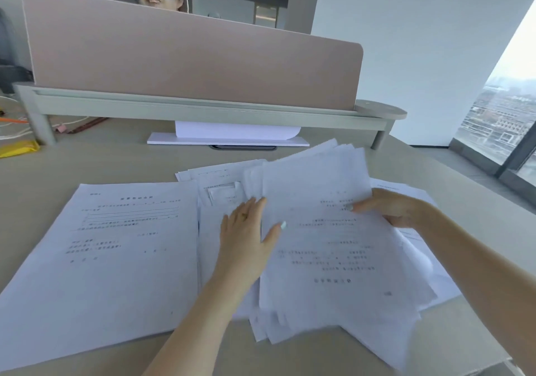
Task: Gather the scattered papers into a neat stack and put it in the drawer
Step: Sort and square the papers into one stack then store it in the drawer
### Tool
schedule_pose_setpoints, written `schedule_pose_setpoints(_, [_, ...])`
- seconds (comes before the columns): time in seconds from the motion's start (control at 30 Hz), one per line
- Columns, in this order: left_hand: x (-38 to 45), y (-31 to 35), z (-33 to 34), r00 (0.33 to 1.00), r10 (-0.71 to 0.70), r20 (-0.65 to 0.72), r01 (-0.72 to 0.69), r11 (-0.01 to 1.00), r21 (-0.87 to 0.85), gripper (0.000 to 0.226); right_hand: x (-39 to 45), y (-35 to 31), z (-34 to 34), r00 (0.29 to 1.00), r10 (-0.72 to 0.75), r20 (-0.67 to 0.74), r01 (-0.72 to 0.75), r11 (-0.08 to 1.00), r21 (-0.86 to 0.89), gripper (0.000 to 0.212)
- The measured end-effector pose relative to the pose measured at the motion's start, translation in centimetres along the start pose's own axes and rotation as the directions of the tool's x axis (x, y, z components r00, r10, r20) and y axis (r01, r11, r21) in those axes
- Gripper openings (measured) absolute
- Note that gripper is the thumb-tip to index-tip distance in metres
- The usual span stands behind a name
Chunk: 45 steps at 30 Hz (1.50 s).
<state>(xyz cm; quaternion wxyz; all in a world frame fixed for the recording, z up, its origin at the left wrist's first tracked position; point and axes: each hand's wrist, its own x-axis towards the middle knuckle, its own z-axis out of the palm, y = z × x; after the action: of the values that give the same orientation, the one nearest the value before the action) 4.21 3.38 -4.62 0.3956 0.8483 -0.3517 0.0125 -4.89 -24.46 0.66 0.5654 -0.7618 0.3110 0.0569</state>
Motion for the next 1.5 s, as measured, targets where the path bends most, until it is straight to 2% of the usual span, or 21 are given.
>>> schedule_pose_setpoints(0.07, [-0.1, 0.4, -0.6, 0.994, -0.100, -0.044, 0.085, 0.962, -0.261, 0.064, -0.3, 0.8, -1.2, 0.993, -0.036, -0.110, 0.051, 0.989, 0.138, 0.059])
schedule_pose_setpoints(0.13, [0.0, 0.8, -1.1, 0.968, -0.251, -0.004, 0.219, 0.852, -0.475, 0.072, -0.6, 1.3, -1.7, 0.984, -0.050, -0.173, 0.093, 0.963, 0.253, 0.053])
schedule_pose_setpoints(0.23, [0.6, 0.7, -1.5, 0.902, -0.432, 0.008, 0.364, 0.749, -0.554, 0.082, -1.4, 1.4, -1.2, 0.977, -0.076, -0.198, 0.140, 0.933, 0.333, 0.039])
schedule_pose_setpoints(0.33, [0.7, -0.3, -1.9, 0.846, -0.516, -0.134, 0.364, 0.743, -0.562, 0.085, -2.1, 1.5, -0.4, 0.974, -0.087, -0.208, 0.161, 0.914, 0.373, 0.038])
schedule_pose_setpoints(0.43, [0.4, -1.0, -2.5, 0.782, -0.598, -0.174, 0.333, 0.638, -0.694, 0.081, -2.7, 2.1, 0.2, 0.964, -0.050, -0.263, 0.168, 0.878, 0.449, 0.022])
schedule_pose_setpoints(0.5, [0.4, -1.4, -2.6, 0.741, -0.665, -0.092, 0.340, 0.491, -0.802, 0.081, -3.2, 2.9, 0.6, 0.962, -0.004, -0.273, 0.149, 0.846, 0.512, 0.010])
schedule_pose_setpoints(0.6, [0.5, -1.9, -2.2, 0.732, -0.673, 0.103, 0.368, 0.264, -0.892, 0.088, -3.9, 4.0, 1.6, 0.969, 0.021, -0.245, 0.122, 0.824, 0.553, 0.010])
schedule_pose_setpoints(0.63, [0.6, -1.8, -2.2, 0.743, -0.651, 0.152, 0.375, 0.219, -0.901, 0.085, -4.1, 4.4, 2.0, 0.973, 0.020, -0.231, 0.116, 0.823, 0.556, 0.010])
schedule_pose_setpoints(0.67, [0.5, -1.8, -2.2, 0.754, -0.631, 0.184, 0.389, 0.204, -0.898, 0.071, -4.2, 4.6, 2.5, 0.976, 0.012, -0.215, 0.113, 0.822, 0.559, 0.009])
schedule_pose_setpoints(0.73, [0.3, -1.5, -2.3, 0.768, -0.610, 0.193, 0.440, 0.285, -0.851, 0.038, -4.5, 4.9, 3.3, 0.982, -0.011, -0.189, 0.118, 0.815, 0.568, 0.009])
schedule_pose_setpoints(0.8, [0.0, -1.0, -2.5, 0.807, -0.586, 0.068, 0.407, 0.470, -0.783, 0.018, -4.5, 4.9, 3.8, 0.984, -0.047, -0.172, 0.139, 0.804, 0.578, 0.012])
schedule_pose_setpoints(0.87, [-0.3, -0.8, -2.4, 0.861, -0.492, -0.131, 0.299, 0.697, -0.652, 0.021, -4.6, 4.8, 4.0, 0.982, -0.097, -0.161, 0.172, 0.807, 0.565, 0.015])
schedule_pose_setpoints(0.93, [-0.6, -0.3, -2.7, 0.895, -0.391, -0.215, 0.227, 0.814, -0.535, 0.020, -4.6, 4.6, 4.1, 0.980, -0.142, -0.139, 0.194, 0.829, 0.525, 0.029])
schedule_pose_setpoints(0.97, [-0.5, -0.3, -2.8, 0.906, -0.365, -0.215, 0.216, 0.834, -0.507, 0.019, -4.7, 4.6, 4.2, 0.982, -0.149, -0.114, 0.186, 0.845, 0.501, 0.037])
schedule_pose_setpoints(1.07, [-0.4, -0.7, -3.3, 0.910, -0.390, -0.141, 0.289, 0.839, -0.461, 0.016, -4.8, 4.7, 4.1, 0.988, -0.129, -0.084, 0.153, 0.889, 0.431, 0.028])
schedule_pose_setpoints(1.17, [-0.3, -1.8, -3.9, 0.906, -0.422, 0.029, 0.385, 0.793, -0.471, 0.017, -4.5, 5.2, 3.6, 0.987, -0.081, -0.142, 0.128, 0.920, 0.369, 0.033])
schedule_pose_setpoints(1.27, [0.1, -2.8, -4.6, 0.861, -0.446, 0.243, 0.493, 0.621, -0.609, 0.024, -4.7, 5.4, 2.9, 0.985, -0.043, -0.168, 0.103, 0.925, 0.367, 0.023])
schedule_pose_setpoints(1.33, [0.3, -3.2, -4.9, 0.827, -0.461, 0.322, 0.545, 0.521, -0.657, 0.026, -4.7, 5.4, 2.2, 0.983, -0.011, -0.182, 0.086, 0.910, 0.406, 0.021])
schedule_pose_setpoints(1.4, [0.4, -3.5, -4.9, 0.820, -0.456, 0.347, 0.561, 0.522, -0.642, 0.019, -4.6, 5.5, 1.8, 0.985, 0.012, -0.171, 0.065, 0.898, 0.435, 0.022])
schedule_pose_setpoints(1.5, [0.3, -3.5, -4.4, 0.827, -0.485, 0.284, 0.556, 0.632, -0.540, 0.018, -4.3, 5.5, 1.7, 0.990, 0.028, -0.139, 0.038, 0.892, 0.450, 0.027])
